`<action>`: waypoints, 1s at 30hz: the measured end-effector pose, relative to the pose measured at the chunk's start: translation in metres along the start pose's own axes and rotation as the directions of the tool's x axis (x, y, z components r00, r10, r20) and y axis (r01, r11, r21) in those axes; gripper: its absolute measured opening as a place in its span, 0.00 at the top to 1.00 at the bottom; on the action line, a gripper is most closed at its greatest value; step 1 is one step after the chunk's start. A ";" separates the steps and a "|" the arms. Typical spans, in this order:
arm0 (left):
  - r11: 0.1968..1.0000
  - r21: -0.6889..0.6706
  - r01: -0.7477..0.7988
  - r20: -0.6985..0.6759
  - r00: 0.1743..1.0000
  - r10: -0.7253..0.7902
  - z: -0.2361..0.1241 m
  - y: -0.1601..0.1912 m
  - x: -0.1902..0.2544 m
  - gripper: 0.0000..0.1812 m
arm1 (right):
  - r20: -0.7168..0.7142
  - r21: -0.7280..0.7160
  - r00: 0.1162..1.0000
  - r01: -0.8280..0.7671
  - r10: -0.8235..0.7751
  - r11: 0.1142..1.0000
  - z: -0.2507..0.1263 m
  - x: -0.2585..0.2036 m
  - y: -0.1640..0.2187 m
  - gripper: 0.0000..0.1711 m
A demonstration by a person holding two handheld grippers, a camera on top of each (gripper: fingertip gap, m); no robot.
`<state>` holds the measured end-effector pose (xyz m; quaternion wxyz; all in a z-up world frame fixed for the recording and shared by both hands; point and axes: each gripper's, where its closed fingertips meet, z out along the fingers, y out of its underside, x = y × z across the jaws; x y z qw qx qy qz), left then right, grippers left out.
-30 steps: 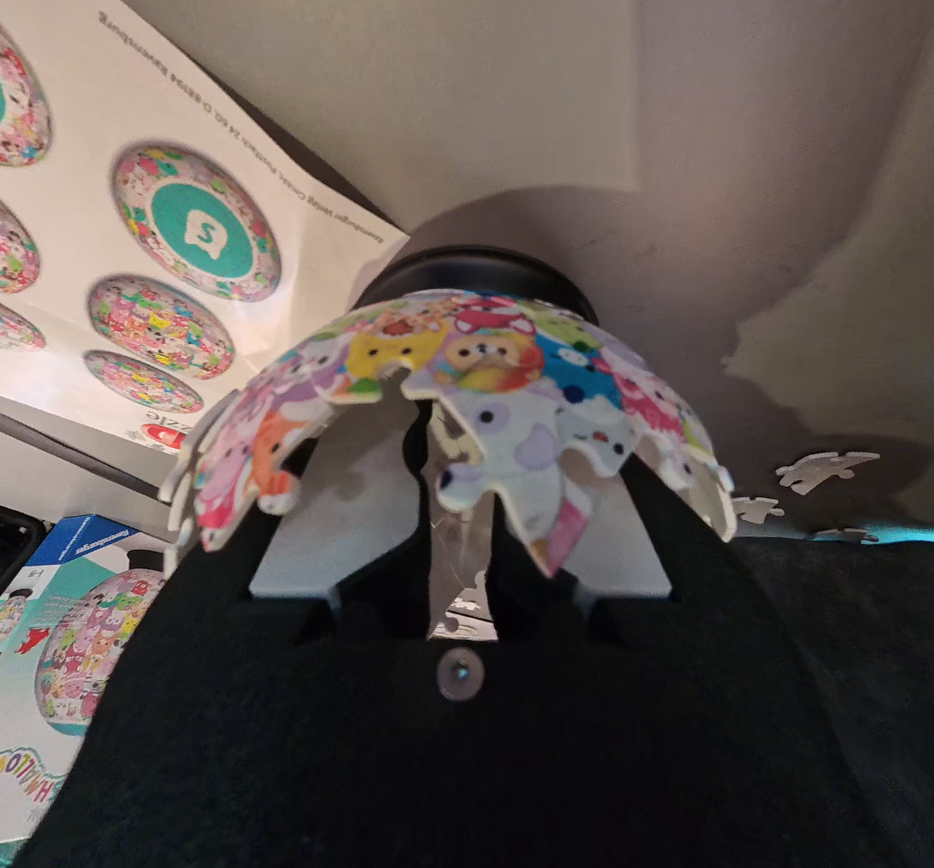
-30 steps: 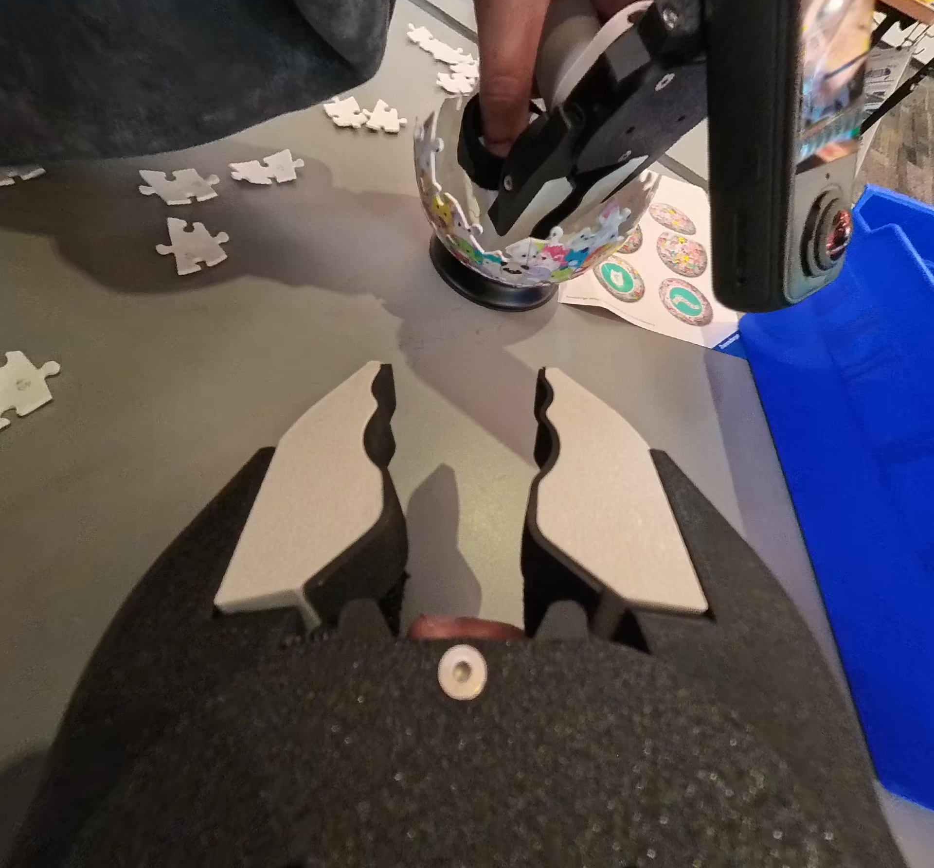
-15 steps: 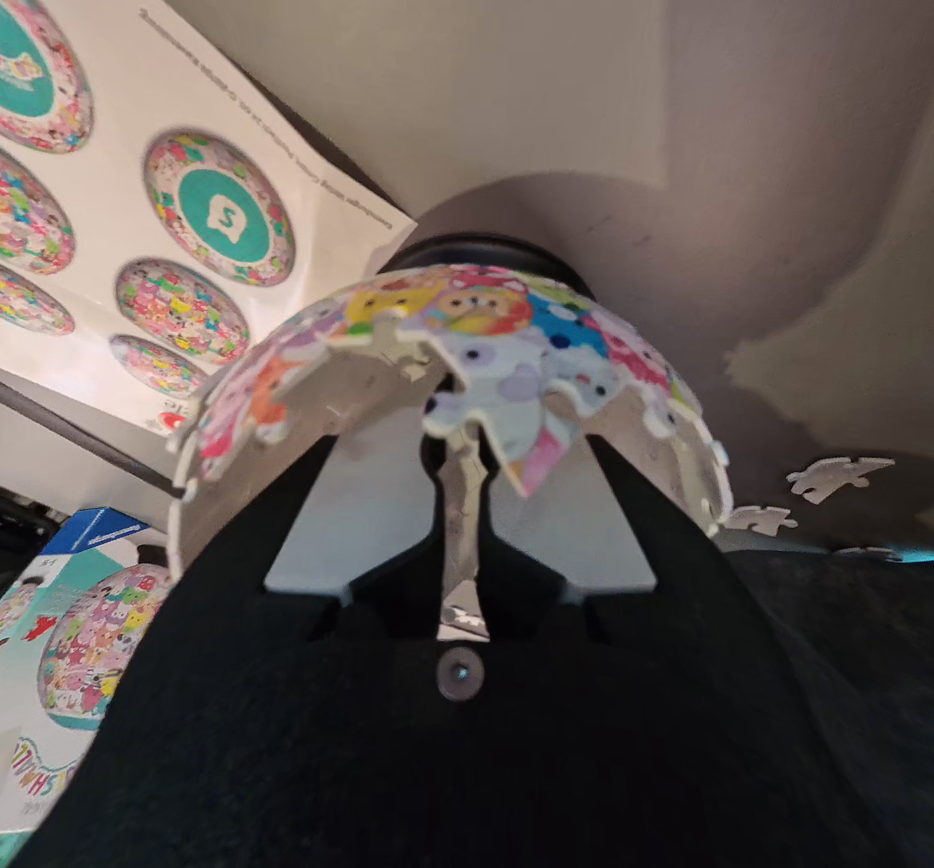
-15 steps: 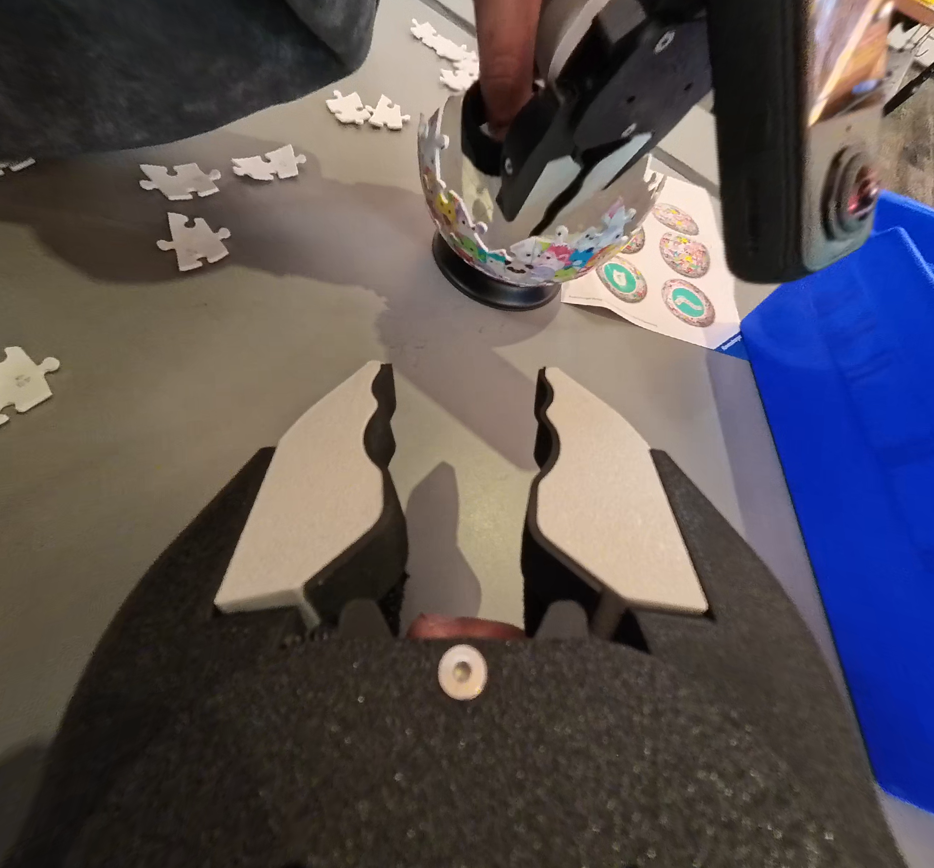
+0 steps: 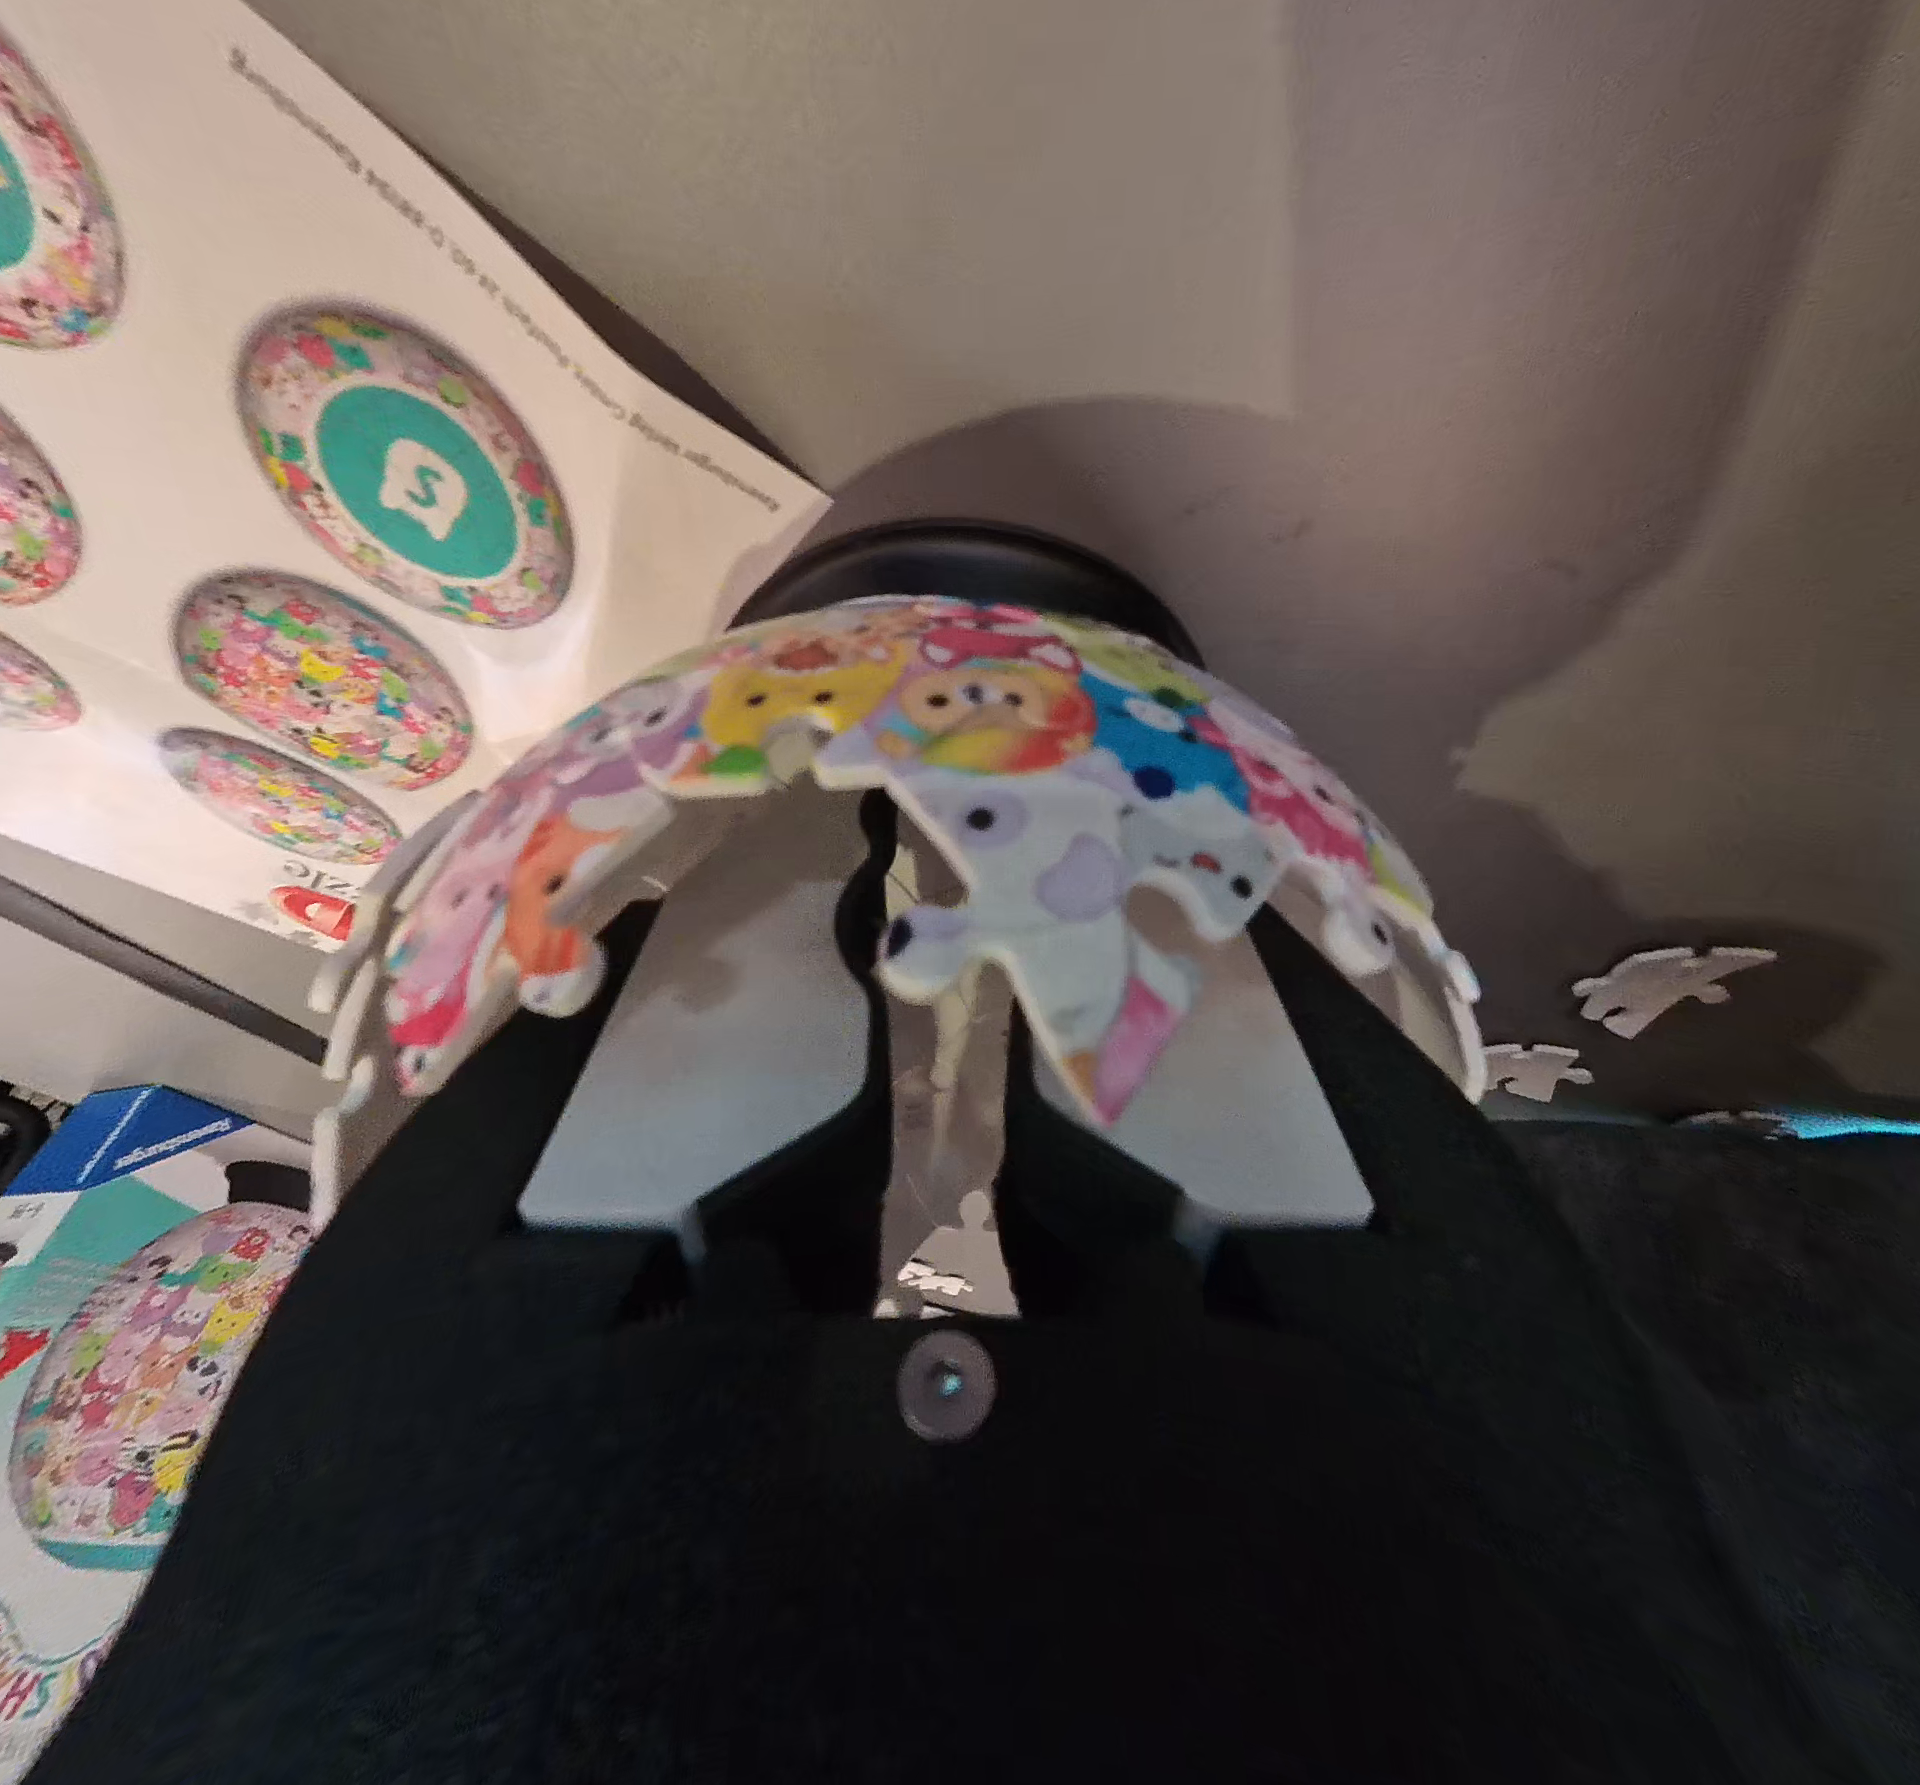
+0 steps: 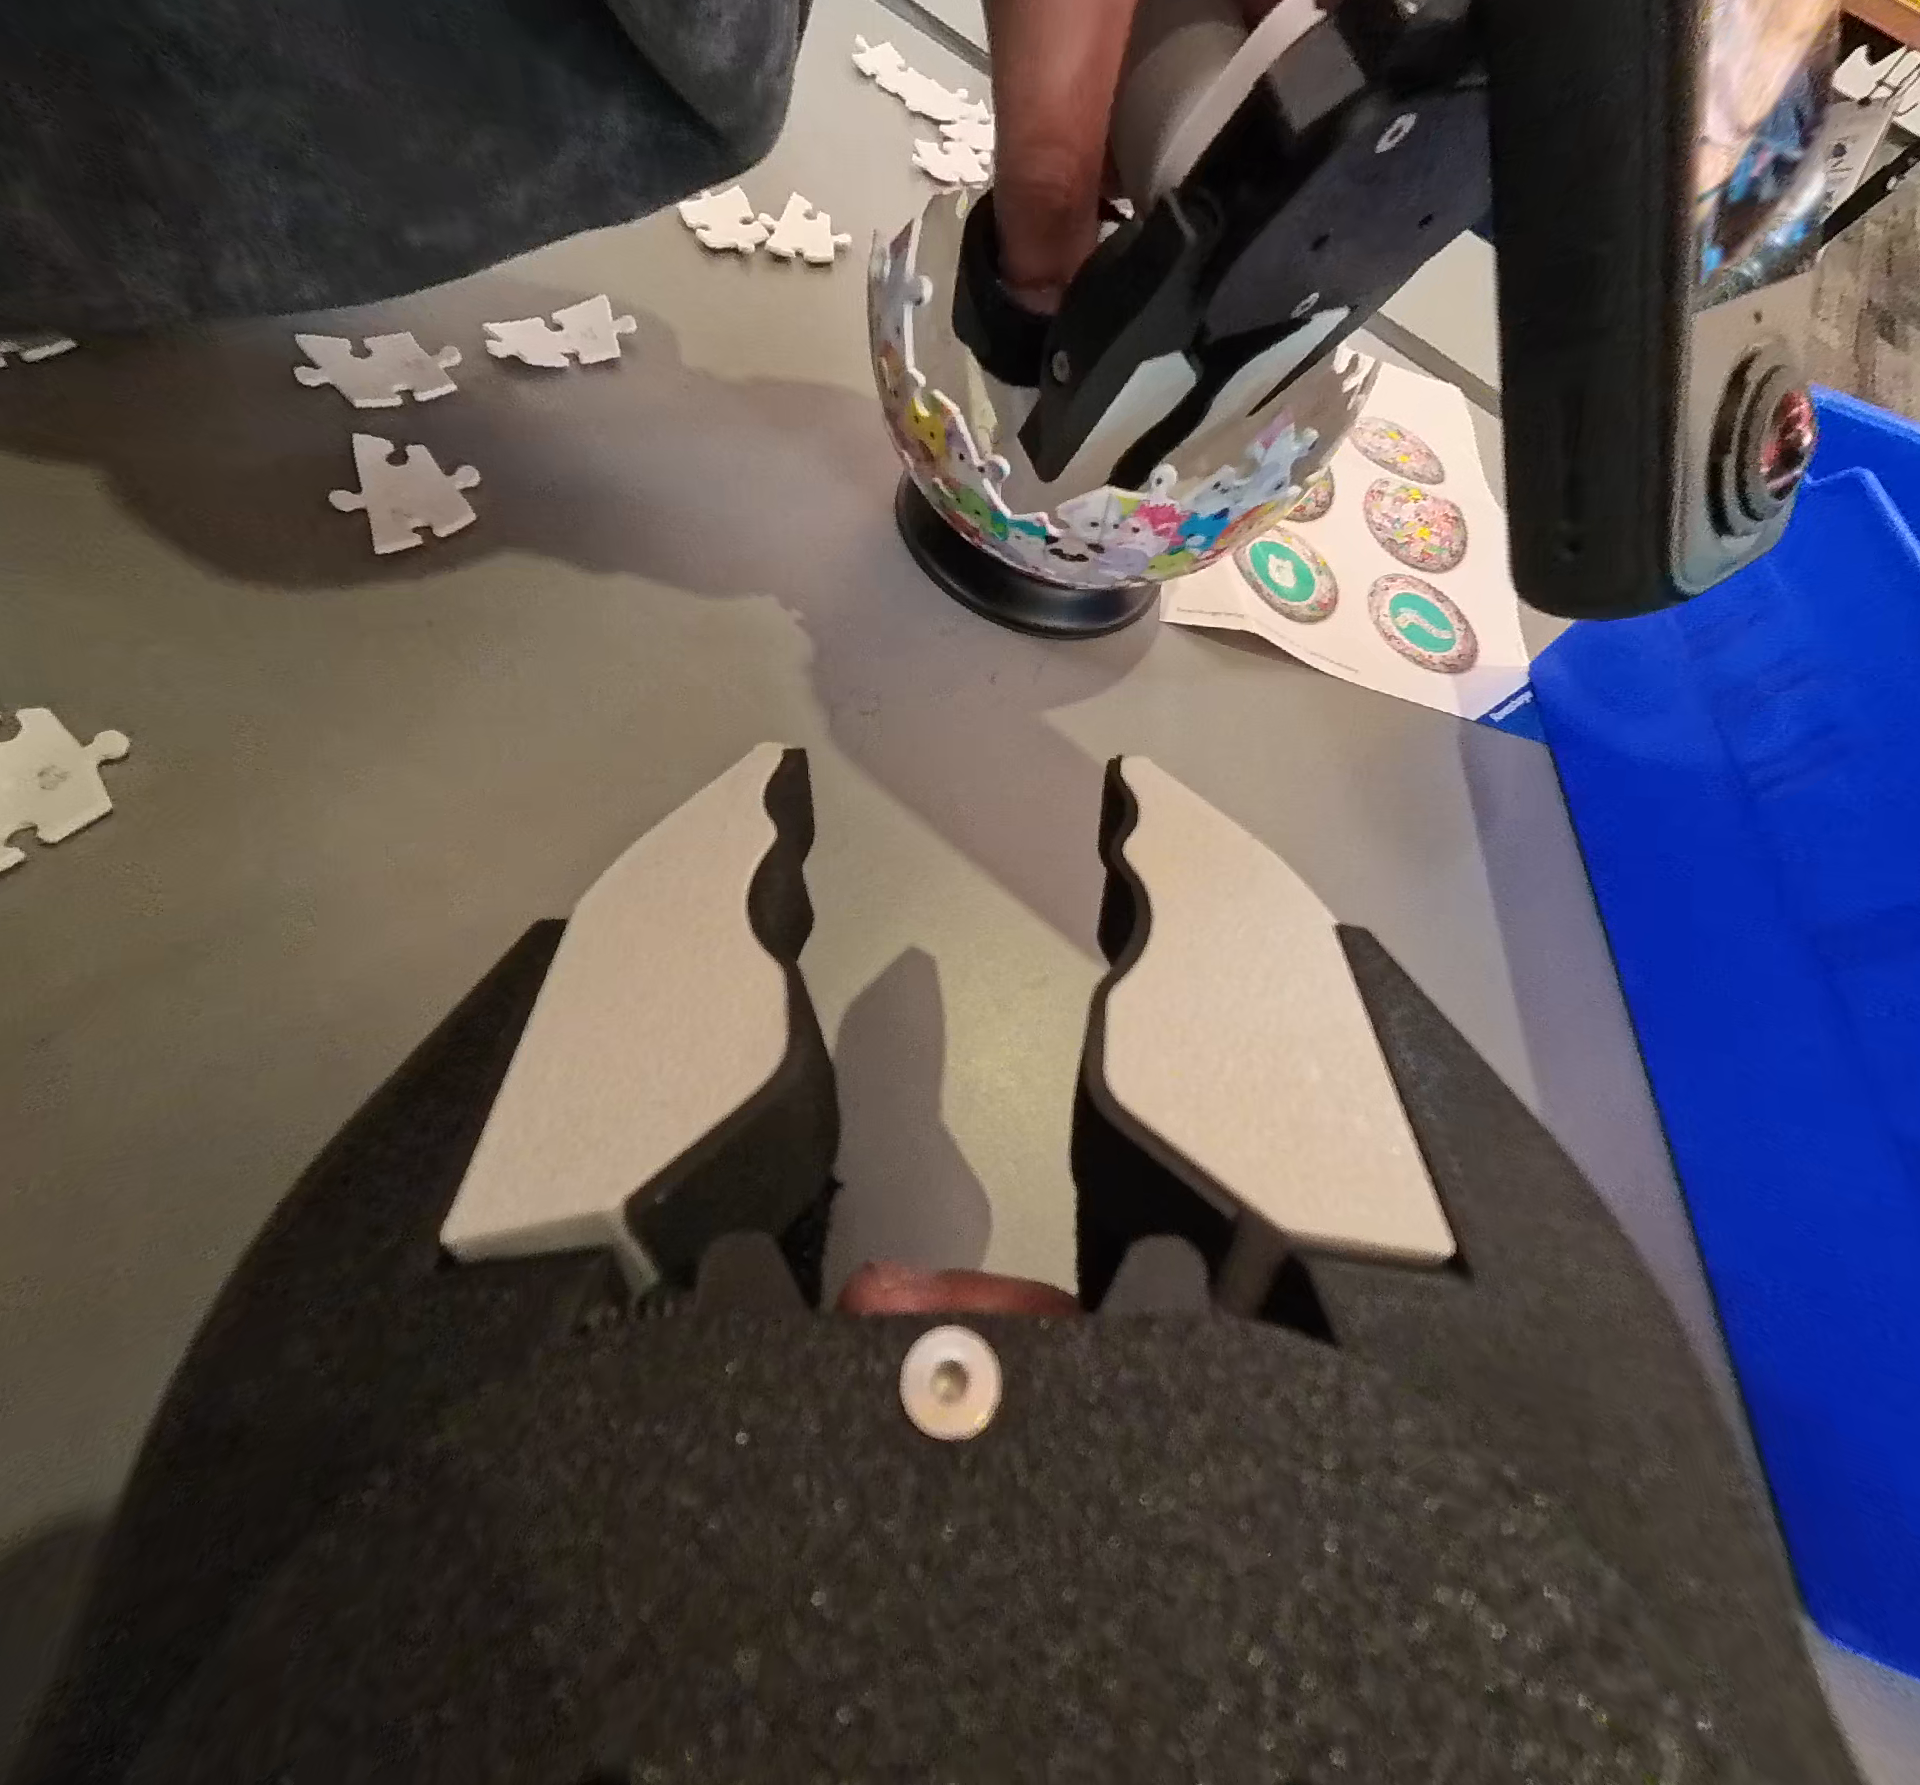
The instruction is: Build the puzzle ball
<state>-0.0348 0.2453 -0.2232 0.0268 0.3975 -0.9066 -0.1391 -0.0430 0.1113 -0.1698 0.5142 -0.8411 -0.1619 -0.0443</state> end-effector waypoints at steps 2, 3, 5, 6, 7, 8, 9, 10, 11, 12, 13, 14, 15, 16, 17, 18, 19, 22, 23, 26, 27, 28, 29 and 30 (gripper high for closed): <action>1.000 -0.001 -0.005 0.001 1.000 0.005 0.000 0.000 0.000 0.90 | 0.001 0.000 1.000 -0.001 0.001 1.000 0.000 0.000 0.000 0.69; 1.000 -0.005 -0.009 -0.002 1.000 0.009 0.000 0.000 0.001 0.90 | 0.000 0.000 1.000 -0.001 0.001 1.000 0.000 0.000 0.000 0.69; 1.000 -0.018 -0.025 -0.004 1.000 0.025 0.000 0.001 0.003 0.94 | -0.001 0.001 1.000 -0.001 0.001 1.000 0.000 0.000 0.000 0.69; 0.999 -0.020 -0.032 0.002 0.999 0.032 0.000 0.001 0.003 0.94 | -0.001 0.001 1.000 -0.001 0.001 1.000 -0.001 0.000 0.000 0.69; 0.999 -0.020 -0.036 0.007 0.999 0.036 0.000 0.001 0.003 0.94 | -0.001 0.001 1.000 -0.001 0.001 1.000 -0.001 0.000 0.000 0.69; 0.999 -0.019 -0.036 0.009 0.999 0.036 0.000 0.001 0.003 0.93 | -0.001 0.002 1.000 -0.001 0.001 1.000 -0.001 0.000 0.000 0.69; 0.999 -0.017 -0.034 0.009 0.999 0.034 0.000 0.001 0.003 0.93 | 0.000 0.002 1.000 -0.001 0.001 1.000 -0.001 0.000 0.000 0.69; 0.999 -0.015 -0.030 0.008 1.000 0.030 0.000 0.001 0.003 0.94 | 0.000 0.001 1.000 0.000 0.000 1.000 0.000 0.000 0.000 0.69; 1.000 -0.014 -0.028 0.006 1.000 0.028 0.000 0.001 0.003 0.94 | 0.000 0.001 1.000 0.001 -0.001 1.000 0.000 0.000 0.000 0.69; 1.000 -0.012 -0.028 0.001 1.000 0.028 0.000 0.001 0.004 0.96 | 0.000 0.001 1.000 0.001 -0.001 1.000 0.000 0.000 0.000 0.69; 0.999 -0.011 -0.030 -0.004 1.000 0.030 0.000 0.001 0.005 1.00 | 0.001 0.001 1.000 0.001 -0.001 1.000 0.000 0.000 0.000 0.69; 1.000 -0.010 -0.029 -0.002 1.000 0.029 0.000 0.001 0.005 1.00 | 0.001 0.001 1.000 0.001 -0.001 1.000 0.000 0.000 0.000 0.69; 1.000 -0.007 -0.029 0.000 1.000 0.029 0.000 0.001 0.005 1.00 | 0.000 0.002 1.000 0.001 -0.001 1.000 0.000 0.000 0.000 0.69; 1.000 -0.003 -0.027 0.000 1.000 0.027 0.000 0.001 0.005 1.00 | 0.000 0.001 1.000 0.001 -0.001 1.000 0.000 0.000 0.000 0.69; 1.000 0.001 -0.025 -0.001 1.000 0.025 0.000 0.002 0.005 1.00 | 0.000 0.000 1.000 0.001 -0.001 1.000 0.000 0.000 0.000 0.69; 1.000 0.004 -0.023 0.001 1.000 0.023 0.000 0.002 0.005 1.00 | 0.000 -0.001 1.000 0.001 -0.001 1.000 0.000 0.000 0.000 0.69; 1.000 0.006 -0.020 0.009 1.000 0.020 0.000 0.003 0.003 1.00 | -0.001 0.000 1.000 0.002 -0.002 1.000 0.000 0.000 0.000 0.69; 0.999 0.035 0.019 0.028 0.999 -0.020 -0.005 0.002 -0.004 0.90 | -0.001 0.000 1.000 -0.001 0.001 1.000 0.000 0.001 0.000 0.69; 0.999 0.043 0.033 0.025 0.999 -0.034 -0.006 0.002 -0.006 0.86 | -0.001 -0.001 1.000 -0.001 0.001 1.000 0.000 0.001 0.001 0.69; 0.998 0.050 0.041 0.008 0.999 -0.041 -0.006 -0.001 -0.007 0.84 | 0.001 -0.003 1.000 0.001 -0.001 1.000 0.000 0.000 0.001 0.69; 0.998 0.056 0.035 0.006 0.999 -0.035 -0.005 -0.003 -0.006 0.83 | 0.001 -0.003 1.000 0.003 -0.003 1.000 0.000 0.000 0.001 0.69; 0.997 0.068 0.026 -0.001 1.000 -0.026 -0.005 -0.006 -0.004 0.81 | 0.001 -0.003 1.000 0.002 -0.002 1.000 0.000 0.000 0.001 0.69; 0.997 0.078 0.019 -0.003 1.000 -0.019 -0.005 -0.009 -0.003 0.82 | 0.002 -0.004 1.000 0.001 -0.001 1.000 0.000 0.000 0.001 0.69; 0.997 0.081 0.014 0.000 1.000 -0.014 -0.005 -0.009 -0.003 0.82 | 0.001 -0.003 1.000 0.000 0.000 1.000 0.000 0.000 0.001 0.69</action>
